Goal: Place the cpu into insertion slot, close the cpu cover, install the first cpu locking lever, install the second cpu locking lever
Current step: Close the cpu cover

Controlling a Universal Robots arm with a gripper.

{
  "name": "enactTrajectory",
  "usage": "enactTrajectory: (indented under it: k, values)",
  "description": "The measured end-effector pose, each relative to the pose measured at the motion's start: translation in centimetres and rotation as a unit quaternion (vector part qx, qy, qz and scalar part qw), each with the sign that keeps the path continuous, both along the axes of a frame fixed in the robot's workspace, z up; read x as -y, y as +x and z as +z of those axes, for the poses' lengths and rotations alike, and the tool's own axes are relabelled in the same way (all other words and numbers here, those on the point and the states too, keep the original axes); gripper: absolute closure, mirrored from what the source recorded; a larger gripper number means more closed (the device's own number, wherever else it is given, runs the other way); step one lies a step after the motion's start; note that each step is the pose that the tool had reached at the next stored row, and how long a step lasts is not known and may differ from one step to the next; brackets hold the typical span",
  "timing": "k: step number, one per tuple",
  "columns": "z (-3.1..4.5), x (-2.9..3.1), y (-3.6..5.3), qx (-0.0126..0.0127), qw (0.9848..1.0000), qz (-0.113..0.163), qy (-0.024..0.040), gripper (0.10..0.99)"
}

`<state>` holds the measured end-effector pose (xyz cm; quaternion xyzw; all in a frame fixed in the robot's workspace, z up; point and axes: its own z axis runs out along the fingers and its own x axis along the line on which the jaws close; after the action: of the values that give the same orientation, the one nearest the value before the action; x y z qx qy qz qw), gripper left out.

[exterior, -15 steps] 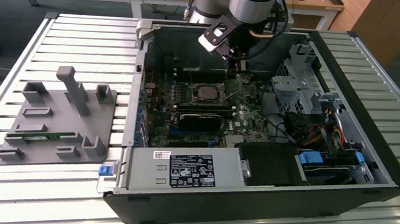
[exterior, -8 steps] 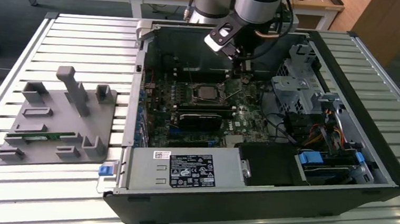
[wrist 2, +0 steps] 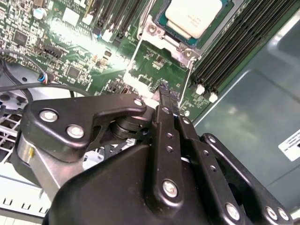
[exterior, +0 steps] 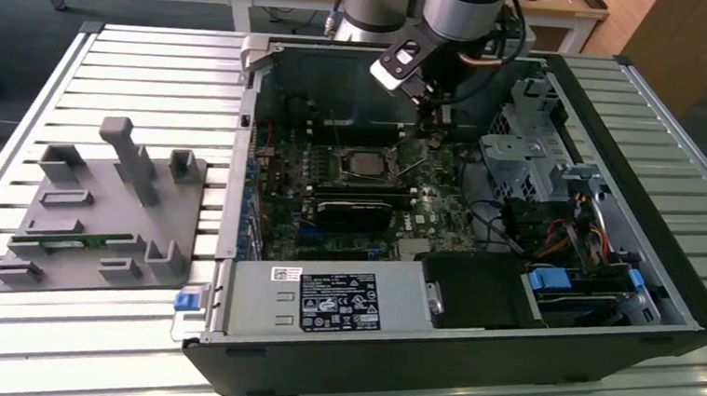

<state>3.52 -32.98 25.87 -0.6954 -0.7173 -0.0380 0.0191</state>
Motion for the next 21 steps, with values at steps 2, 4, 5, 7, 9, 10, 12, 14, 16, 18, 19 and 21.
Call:
enactTrajectory:
  k: [2, 4, 5, 7, 9, 10, 12, 14, 16, 18, 19, 21]
  values:
    - [-0.02, -0.04, 0.20, 0.0000, 1.0000, 0.000, -0.0001, 0.980]
    - [-0.04, -0.05, 0.40, 0.0000, 1.0000, 0.000, -0.0003, 0.980]
    - [-0.06, -0.05, 0.51, 0.0000, 1.0000, 0.000, -0.0003, 0.980]
    - [-0.11, -0.05, 0.73, 0.0000, 1.0000, -0.002, -0.0004, 0.980]
    - [-0.16, -0.05, 0.93, 0.0000, 1.0000, -0.003, -0.0003, 0.980]
    - [-0.18, -0.05, 1.08, 0.0000, 1.0000, -0.003, -0.0004, 0.980]
    - [-0.21, -0.06, 1.44, 0.0000, 1.0000, -0.003, -0.0004, 0.980]
    - [-0.23, -0.07, 1.77, 0.0000, 1.0000, -0.003, -0.0005, 0.980]
    - [-0.24, -0.08, 2.02, -0.0001, 1.0000, -0.003, -0.0007, 0.980]
    - [-0.27, -0.09, 2.26, -0.0001, 1.0000, -0.004, -0.0011, 0.980]
    - [-0.29, -0.10, 2.39, -0.0001, 1.0000, -0.004, -0.0014, 0.980]
    - [-0.38, -0.13, 2.59, -0.0002, 1.0000, -0.004, -0.0018, 0.980]
